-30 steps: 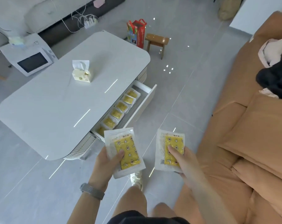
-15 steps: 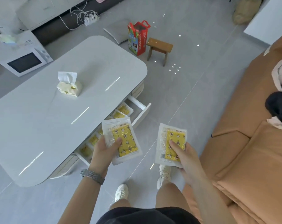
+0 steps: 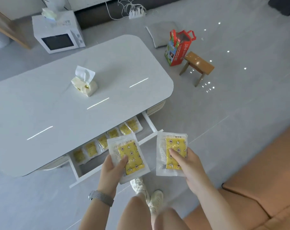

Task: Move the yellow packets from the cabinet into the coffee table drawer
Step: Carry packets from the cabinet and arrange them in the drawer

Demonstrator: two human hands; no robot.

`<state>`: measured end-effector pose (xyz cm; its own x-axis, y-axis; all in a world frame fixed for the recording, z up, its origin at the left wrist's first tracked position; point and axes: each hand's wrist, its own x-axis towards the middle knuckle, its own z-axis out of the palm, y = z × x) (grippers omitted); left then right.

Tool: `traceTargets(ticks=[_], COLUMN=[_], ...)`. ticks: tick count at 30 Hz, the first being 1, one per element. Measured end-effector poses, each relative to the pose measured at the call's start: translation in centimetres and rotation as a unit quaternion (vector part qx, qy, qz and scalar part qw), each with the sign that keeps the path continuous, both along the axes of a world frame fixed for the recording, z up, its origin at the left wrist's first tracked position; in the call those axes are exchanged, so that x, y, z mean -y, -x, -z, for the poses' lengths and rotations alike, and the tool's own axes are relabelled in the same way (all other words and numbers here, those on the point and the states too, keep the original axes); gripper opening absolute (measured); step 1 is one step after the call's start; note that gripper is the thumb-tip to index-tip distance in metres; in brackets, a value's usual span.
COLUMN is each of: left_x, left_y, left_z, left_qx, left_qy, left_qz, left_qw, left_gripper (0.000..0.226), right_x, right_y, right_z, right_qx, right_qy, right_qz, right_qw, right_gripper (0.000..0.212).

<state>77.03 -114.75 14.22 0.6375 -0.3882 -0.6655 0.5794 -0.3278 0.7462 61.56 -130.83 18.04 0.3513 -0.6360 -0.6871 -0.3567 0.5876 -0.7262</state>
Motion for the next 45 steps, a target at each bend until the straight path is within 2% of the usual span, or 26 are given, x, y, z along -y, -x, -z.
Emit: traceTargets(ticks=[7,14,17,21,26,29,31,36,41,43,45], left_x=[4.0,7.4,9.0,11.0,12.6,13.2,13.5,13.1,13.2,13.7,14.3], left_y=[-3.6,-5.8,-7.1,-9.8,-10.9,-11.3,-11.7,-11.4,-11.3,-10.6,-9.6], left_z=[7.2,22.1,28.8,34.9,40.4,40.8,40.3,40.4,41.4,41.9,42.3], left_qx=[-0.007,0.040,0.109,0.235,0.320,0.383,0.397,0.333,0.248,0.243,0.283], left_qy=[-0.031,-0.059,-0.078,-0.137,-0.169,-0.188,-0.178,-0.138,-0.134,-0.167,-0.215], left_qz=[-0.025,-0.036,-0.003,0.065,0.052,0.036,0.014,-0.041,-0.023,-0.005,0.040], left_qw=[0.999,0.997,0.991,0.960,0.931,0.904,0.900,0.932,0.959,0.956,0.934], left_gripper=[0.017,0.013,0.012,0.028,0.019,0.020,0.021,0.023,0.025,0.027,0.025], right_x=[4.2,8.5,10.5,12.7,13.6,14.0,14.2,14.4,14.2,14.3,14.2], right_y=[-4.5,-8.8,-11.0,-14.5,-18.1,-18.9,-18.9,-18.9,-18.6,-18.6,-18.4], right_z=[8.7,24.3,31.3,39.4,47.5,49.4,49.8,49.8,49.4,49.5,49.6], right_qx=[-0.019,-0.018,0.003,0.029,0.043,0.072,0.100,0.107,0.125,0.124,0.119], right_qy=[-0.016,0.037,0.070,0.120,0.185,0.206,0.227,0.216,0.139,0.145,0.156], right_qz=[-0.040,-0.124,-0.148,-0.214,-0.273,-0.286,-0.288,-0.268,-0.236,-0.232,-0.235], right_qw=[0.999,0.991,0.987,0.969,0.943,0.933,0.925,0.933,0.954,0.954,0.952], right_gripper=[0.019,0.016,0.013,0.015,0.019,0.015,0.021,0.024,0.021,0.025,0.027])
